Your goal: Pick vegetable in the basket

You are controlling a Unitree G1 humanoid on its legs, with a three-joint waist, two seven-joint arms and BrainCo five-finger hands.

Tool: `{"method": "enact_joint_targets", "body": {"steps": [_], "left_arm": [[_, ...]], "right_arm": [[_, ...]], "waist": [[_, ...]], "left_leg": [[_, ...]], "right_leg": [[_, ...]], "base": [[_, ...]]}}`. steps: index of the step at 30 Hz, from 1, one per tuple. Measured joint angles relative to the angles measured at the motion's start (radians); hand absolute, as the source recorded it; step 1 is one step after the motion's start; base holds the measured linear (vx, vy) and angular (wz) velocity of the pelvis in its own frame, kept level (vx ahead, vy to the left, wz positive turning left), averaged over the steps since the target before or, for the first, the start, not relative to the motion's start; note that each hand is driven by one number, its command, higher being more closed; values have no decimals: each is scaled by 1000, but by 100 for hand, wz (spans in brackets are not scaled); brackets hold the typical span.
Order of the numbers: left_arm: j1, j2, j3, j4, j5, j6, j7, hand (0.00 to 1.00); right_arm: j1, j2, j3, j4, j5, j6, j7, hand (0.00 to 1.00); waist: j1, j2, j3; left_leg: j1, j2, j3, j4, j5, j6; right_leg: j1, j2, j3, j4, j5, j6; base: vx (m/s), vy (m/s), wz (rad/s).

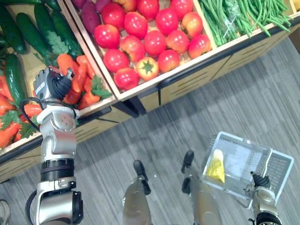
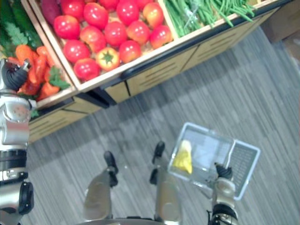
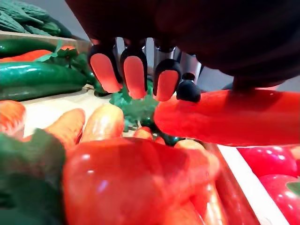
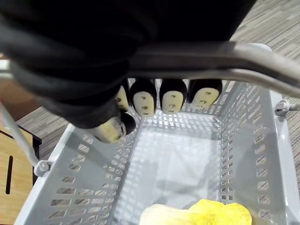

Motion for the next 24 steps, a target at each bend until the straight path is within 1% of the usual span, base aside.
{"method": "enact_joint_targets", "body": {"steps": [3, 8, 11, 12, 15, 17, 21, 24], "left_arm": [[11, 0, 0, -8, 2, 1, -1, 100], [34, 0, 0, -89, 30, 0, 0, 100], [58, 1, 0, -116, 40, -3, 3, 100], [60, 2, 0, -118, 40, -4, 5, 0], [69, 20, 1, -130, 40, -8, 14, 0], [81, 24, 1, -140, 40, -9, 18, 0], [92, 26, 2, -135, 40, -8, 19, 0], [112, 26, 7, -134, 40, -8, 16, 0]], "right_arm": [[4, 4, 0, 1, 0, 0, 1, 100], [14, 13, -1, 17, 0, -2, 1, 100], [16, 15, -2, 48, 0, -2, 2, 100], [16, 15, -2, 57, -1, -2, 3, 100], [16, 15, -2, 78, -2, -3, 9, 100], [16, 15, -2, 80, -3, -3, 11, 100], [16, 15, -1, 81, -6, -3, 15, 100], [15, 15, -1, 81, -7, -3, 16, 100]], "waist": [[0, -1, -3], [3, -2, -15], [3, -3, -55], [6, -4, -62], [10, -3, -77], [11, -4, -78], [10, -4, -80], [10, -4, -80]], "left_leg": [[6, -1, -2, 0, 0, 0], [22, -6, -5, -1, 1, 1], [23, -10, -6, -7, 2, 1], [30, -12, -6, -14, 4, 1], [41, -15, -8, -21, 9, 1], [51, -17, -8, -24, 11, 2], [53, -30, -11, -55, 34, 5], [54, -31, -11, -55, 35, 5]], "right_leg": [[8, 2, 0, 0, 0, 0], [25, 2, -1, -1, 0, 0], [25, 1, -2, -3, 0, 0], [27, 0, -1, -3, 0, 0], [36, 0, -2, -3, 0, 0], [46, -1, -1, -2, 0, 0], [42, -7, -4, -2, 0, 0], [41, -7, -3, -2, 0, 0]], "base": [[0, 0, 0], [0, 0, 0], [0, 0, 0], [0, 0, 0], [0, 0, 0], [0, 0, 0], [-24, 14, 7], [-4, 3, 1]]}}
